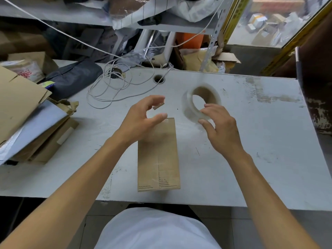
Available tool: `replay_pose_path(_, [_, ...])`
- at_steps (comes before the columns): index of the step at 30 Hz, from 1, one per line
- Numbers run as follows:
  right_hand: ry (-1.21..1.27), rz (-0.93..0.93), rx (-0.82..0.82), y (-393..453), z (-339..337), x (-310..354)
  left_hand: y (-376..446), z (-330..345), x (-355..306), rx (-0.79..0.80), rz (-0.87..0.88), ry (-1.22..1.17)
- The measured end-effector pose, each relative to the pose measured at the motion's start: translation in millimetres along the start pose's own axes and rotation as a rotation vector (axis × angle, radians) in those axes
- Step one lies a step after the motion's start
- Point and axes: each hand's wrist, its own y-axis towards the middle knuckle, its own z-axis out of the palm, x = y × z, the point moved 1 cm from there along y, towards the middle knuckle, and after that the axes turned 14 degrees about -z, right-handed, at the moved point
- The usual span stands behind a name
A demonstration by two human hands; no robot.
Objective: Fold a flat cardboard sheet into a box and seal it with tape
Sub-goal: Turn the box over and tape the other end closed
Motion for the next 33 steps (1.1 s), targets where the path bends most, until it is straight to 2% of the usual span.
replay_pose_path(5, [0.066, -0.057, 0.003, 6.7, 0.7, 24.2, 1.9, 2.0, -13.5, 0.063, -0.067, -0.185])
replay_pose_path(10, [0.121, -0.091, 0.033, 11.3, 8.2, 35.2, -4.6, 0.3, -7.6, -0.141, -0.128, -0.193])
replay_pose_path(14, [0.076, -0.128, 0.081, 17.9, 10.1, 32.4, -8.8, -3.9, -6.8, -0.182, -0.179, -0.176])
replay_pose_path(18, [0.004, -0.164, 0.123, 27.8, 6.0, 27.2, -16.3, -5.8, -14.6, -0.225, -0.141, -0.187])
replay_pose_path(22, [-0.053, -0.098, 0.186, 41.4, -9.2, 17.5, -23.4, -8.6, -26.8, -0.214, -0.083, -0.273])
replay_pose_path(27, [0.044, 0.015, 0.376, 49.8, -17.1, 11.2, -20.2, -8.0, -33.9, -0.180, -0.105, -0.383])
replay_pose_path(33, [0.132, 0.091, 0.348, 47.8, -20.1, 10.7, -19.0, -8.0, -29.5, -0.103, -0.244, -0.541])
